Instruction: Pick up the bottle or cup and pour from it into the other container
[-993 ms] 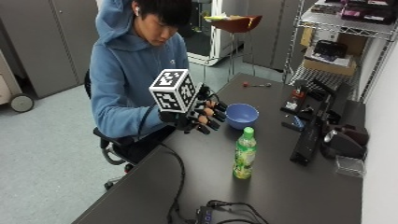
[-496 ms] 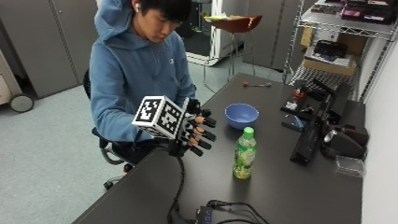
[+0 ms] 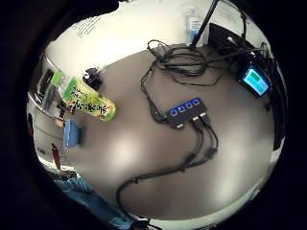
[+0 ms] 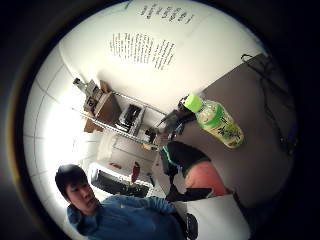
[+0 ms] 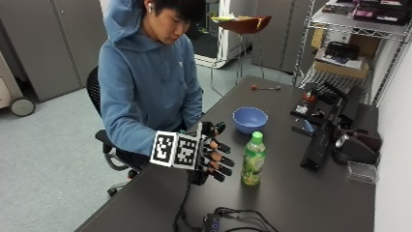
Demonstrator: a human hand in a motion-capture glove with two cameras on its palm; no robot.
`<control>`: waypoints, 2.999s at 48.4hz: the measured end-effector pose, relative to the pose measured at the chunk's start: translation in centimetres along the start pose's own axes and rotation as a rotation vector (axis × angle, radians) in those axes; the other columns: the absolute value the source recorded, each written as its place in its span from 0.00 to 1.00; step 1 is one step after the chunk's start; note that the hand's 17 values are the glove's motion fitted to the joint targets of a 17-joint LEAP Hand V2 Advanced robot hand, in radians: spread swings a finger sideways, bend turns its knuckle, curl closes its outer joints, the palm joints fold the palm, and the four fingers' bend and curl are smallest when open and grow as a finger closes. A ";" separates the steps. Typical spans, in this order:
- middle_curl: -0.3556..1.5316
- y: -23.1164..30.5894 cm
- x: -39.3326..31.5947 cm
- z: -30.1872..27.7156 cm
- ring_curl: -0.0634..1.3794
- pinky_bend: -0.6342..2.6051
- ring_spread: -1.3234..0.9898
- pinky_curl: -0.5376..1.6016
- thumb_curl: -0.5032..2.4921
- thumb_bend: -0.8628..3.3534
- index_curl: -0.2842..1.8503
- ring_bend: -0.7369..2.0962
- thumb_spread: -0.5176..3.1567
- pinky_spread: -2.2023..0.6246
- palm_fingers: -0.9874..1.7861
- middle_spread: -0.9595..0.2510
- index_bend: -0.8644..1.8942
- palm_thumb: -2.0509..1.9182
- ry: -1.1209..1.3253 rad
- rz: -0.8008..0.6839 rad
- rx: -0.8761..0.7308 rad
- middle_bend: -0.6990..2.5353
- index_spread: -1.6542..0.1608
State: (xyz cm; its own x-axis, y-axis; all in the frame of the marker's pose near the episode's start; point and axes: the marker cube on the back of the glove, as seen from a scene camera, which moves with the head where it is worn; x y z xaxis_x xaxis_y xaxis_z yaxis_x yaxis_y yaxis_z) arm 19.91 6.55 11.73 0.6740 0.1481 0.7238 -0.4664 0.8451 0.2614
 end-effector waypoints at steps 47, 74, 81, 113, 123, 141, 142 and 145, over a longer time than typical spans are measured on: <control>0.37 -2.7 -0.7 12.4 0.26 0.37 0.64 0.42 0.29 0.20 0.20 0.46 0.39 0.87 0.36 0.92 0.35 0.64 -0.369 -0.022 -0.141 0.28 0.76; 0.41 -4.6 -2.5 16.7 0.28 0.34 0.55 0.40 0.33 0.22 0.26 0.50 0.32 0.80 0.72 0.82 0.39 0.77 -0.487 -0.029 0.125 0.35 0.84; 0.42 -4.3 -4.2 17.3 0.30 0.33 0.54 0.41 0.35 0.21 0.28 0.47 0.27 0.78 0.75 0.79 0.38 0.79 -0.481 -0.037 0.089 0.33 0.85; 0.45 -5.2 -17.8 16.0 0.34 0.32 0.52 0.42 0.39 0.20 0.32 0.45 0.20 0.75 0.77 0.77 0.37 0.79 0.009 -0.389 -0.366 0.32 0.87; 0.46 -4.2 -21.5 17.7 0.35 0.32 0.52 0.42 0.39 0.20 0.32 0.44 0.20 0.75 0.77 0.76 0.37 0.79 0.343 -0.518 -0.588 0.32 0.87; 0.46 -1.9 -25.4 20.5 0.36 0.32 0.52 0.43 0.40 0.20 0.33 0.44 0.20 0.75 0.78 0.76 0.37 0.78 1.062 -0.807 -0.760 0.31 0.86; 0.46 -1.7 -25.6 20.7 0.36 0.32 0.52 0.43 0.40 0.20 0.33 0.44 0.20 0.75 0.78 0.76 0.37 0.78 1.089 -0.820 -0.764 0.31 0.86; 0.46 -1.2 -26.1 21.3 0.36 0.32 0.52 0.43 0.40 0.19 0.33 0.44 0.20 0.75 0.78 0.76 0.37 0.78 1.159 -0.851 -0.778 0.31 0.86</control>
State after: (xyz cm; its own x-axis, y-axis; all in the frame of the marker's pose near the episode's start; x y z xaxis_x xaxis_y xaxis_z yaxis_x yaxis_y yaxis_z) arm -9.26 -9.25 6.12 0.7833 -0.4882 -0.3849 0.3856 0.8672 -0.3151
